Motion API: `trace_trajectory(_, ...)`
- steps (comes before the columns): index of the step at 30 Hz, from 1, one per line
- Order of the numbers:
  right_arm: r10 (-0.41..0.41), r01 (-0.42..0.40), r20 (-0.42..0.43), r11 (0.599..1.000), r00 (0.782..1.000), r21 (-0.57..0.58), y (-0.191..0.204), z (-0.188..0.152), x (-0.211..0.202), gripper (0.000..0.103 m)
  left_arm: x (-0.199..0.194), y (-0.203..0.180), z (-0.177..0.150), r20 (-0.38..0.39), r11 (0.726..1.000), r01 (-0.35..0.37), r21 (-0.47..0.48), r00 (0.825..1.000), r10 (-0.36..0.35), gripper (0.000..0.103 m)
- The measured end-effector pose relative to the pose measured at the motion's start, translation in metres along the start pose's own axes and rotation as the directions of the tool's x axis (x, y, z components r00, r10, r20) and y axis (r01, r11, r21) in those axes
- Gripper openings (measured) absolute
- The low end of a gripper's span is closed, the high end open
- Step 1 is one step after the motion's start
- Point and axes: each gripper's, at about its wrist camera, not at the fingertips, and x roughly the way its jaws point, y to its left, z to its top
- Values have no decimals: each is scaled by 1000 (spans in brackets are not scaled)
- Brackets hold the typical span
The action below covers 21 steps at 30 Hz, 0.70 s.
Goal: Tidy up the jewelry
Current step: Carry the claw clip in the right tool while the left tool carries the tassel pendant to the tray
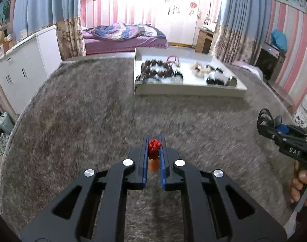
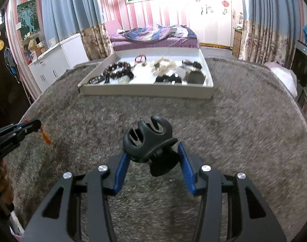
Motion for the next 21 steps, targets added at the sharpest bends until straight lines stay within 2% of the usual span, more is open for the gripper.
trace_trajectory(5, 14, -15, 34, 1000, 999, 11, -9, 24, -7, 48, -11, -4, 35, 56, 1000, 0, 28, 998, -1, 7)
trace_trajectory(11, 19, -16, 102, 999, 995, -28, -8, 72, -15, 48, -15, -18, 87, 116, 997, 6, 78, 993, -15, 7)
trace_trajectory(21, 49, -50, 144, 999, 988, -1, -24, 140, 5, 48, 15, -37, 167, 161, 995, 45, 92, 985, -59, 7)
